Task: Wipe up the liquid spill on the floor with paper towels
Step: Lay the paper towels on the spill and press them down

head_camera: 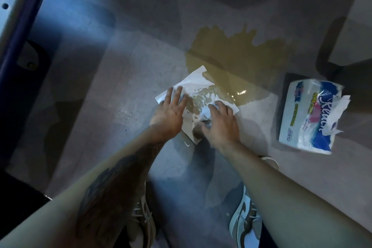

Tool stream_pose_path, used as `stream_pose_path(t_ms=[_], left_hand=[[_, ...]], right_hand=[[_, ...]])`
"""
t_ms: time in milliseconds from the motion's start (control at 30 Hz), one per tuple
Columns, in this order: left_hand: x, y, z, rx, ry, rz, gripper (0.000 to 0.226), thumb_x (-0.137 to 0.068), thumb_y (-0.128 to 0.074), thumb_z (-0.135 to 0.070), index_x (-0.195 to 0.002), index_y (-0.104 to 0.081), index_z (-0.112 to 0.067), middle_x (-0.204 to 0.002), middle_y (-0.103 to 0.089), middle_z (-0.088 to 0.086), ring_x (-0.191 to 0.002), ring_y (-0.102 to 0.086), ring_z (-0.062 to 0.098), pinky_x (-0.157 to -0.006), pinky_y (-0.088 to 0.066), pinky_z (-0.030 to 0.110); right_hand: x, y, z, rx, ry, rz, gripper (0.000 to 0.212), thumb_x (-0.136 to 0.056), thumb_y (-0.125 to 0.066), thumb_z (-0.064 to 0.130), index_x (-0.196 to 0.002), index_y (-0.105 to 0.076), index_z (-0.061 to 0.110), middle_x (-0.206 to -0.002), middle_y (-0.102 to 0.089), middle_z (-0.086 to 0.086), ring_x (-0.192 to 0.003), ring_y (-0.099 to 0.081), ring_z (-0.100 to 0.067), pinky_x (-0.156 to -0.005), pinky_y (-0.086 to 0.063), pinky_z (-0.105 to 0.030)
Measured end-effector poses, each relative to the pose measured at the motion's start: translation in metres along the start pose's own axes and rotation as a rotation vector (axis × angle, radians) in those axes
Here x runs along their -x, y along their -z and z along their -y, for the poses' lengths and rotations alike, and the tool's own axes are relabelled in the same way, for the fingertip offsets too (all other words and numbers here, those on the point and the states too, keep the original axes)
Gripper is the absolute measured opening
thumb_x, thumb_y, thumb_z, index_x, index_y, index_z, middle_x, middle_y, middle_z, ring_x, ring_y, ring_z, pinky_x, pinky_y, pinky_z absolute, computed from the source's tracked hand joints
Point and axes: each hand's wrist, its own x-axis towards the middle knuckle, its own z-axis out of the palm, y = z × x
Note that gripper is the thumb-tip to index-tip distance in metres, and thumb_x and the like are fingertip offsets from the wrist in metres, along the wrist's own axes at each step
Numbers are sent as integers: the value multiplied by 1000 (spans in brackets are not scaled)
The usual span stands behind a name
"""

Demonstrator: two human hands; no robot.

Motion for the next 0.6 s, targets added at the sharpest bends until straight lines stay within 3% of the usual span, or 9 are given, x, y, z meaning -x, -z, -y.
stream_pose_path(t_ms=[100,200,267,333,400,467,500,533,600], left_hand=[[0,3,6,-49,-17,46,77,-97,-48,-33,-158,-3,-15,-165,6,11,-152,1,35,-119,-23,46],[14,-1,-1,-88,-16,-16,71,-90,-55,-41,-149,-27,-15,-151,-28,11,-132,-35,34,-103,-41,46],[18,-3,-3,-82,-15,-81,58,-90,-50,-47,-140,-43,-17,-139,-42,7,-121,-43,30,-99,-41,45],[14,-1,-1,-104,-28,-165,46,-93,-46,-43,-130,-55,-18,-135,-46,7,-122,-43,30,-101,-38,46],[8,0,2,-126,-78,-189,47,-93,-46,-31,-138,-50,-17,-150,-35,11,-141,-28,35,-111,-32,49],[3,1,3,-139,-129,-91,64,-95,-42,-21,-155,-21,-14,-165,-7,12,-152,-3,35,-120,-22,48],[1,2,2,-158,-144,-35,69,-96,-40,-17,-158,-9,-13,-166,2,9,-152,0,34,-121,-21,46],[1,4,2,-177,-152,-10,71,-96,-40,-15,-158,-6,-13,-166,1,9,-151,-6,34,-119,-25,44],[4,6,-1,-201,-160,-51,69,-92,-44,-13,-156,-17,-13,-159,-20,10,-137,-32,34,-107,-39,42]], right_hand=[[6,-13,14,18,-68,23,80,-80,-67,59,-143,-41,18,-155,-29,-5,-142,-26,-28,-112,-37,-42],[9,-17,16,21,-20,36,75,-81,-72,42,-144,-41,17,-159,-27,-8,-147,-20,-30,-117,-31,-42],[8,-17,6,7,35,57,71,-85,-71,35,-146,-41,17,-161,-25,-7,-150,-17,-28,-119,-27,-41],[5,-14,-5,-8,92,82,68,-87,-70,29,-147,-41,18,-162,-24,-5,-151,-15,-26,-119,-25,-40],[2,-12,-12,21,128,89,67,-87,-71,24,-147,-42,19,-162,-26,-4,-151,-15,-26,-120,-26,-41],[2,-11,-13,54,114,71,67,-85,-73,24,-145,-44,20,-160,-27,-3,-149,-17,-27,-117,-28,-41],[2,-11,-13,66,100,61,66,-84,-73,25,-144,-46,21,-160,-28,-3,-148,-20,-27,-114,-30,-41],[3,-12,-12,76,93,55,64,-83,-73,25,-142,-47,22,-158,-30,-3,-145,-23,-27,-112,-31,-41],[5,-15,-10,89,110,38,60,-82,-75,24,-138,-53,22,-153,-39,-3,-139,-33,-28,-108,-35,-42]])
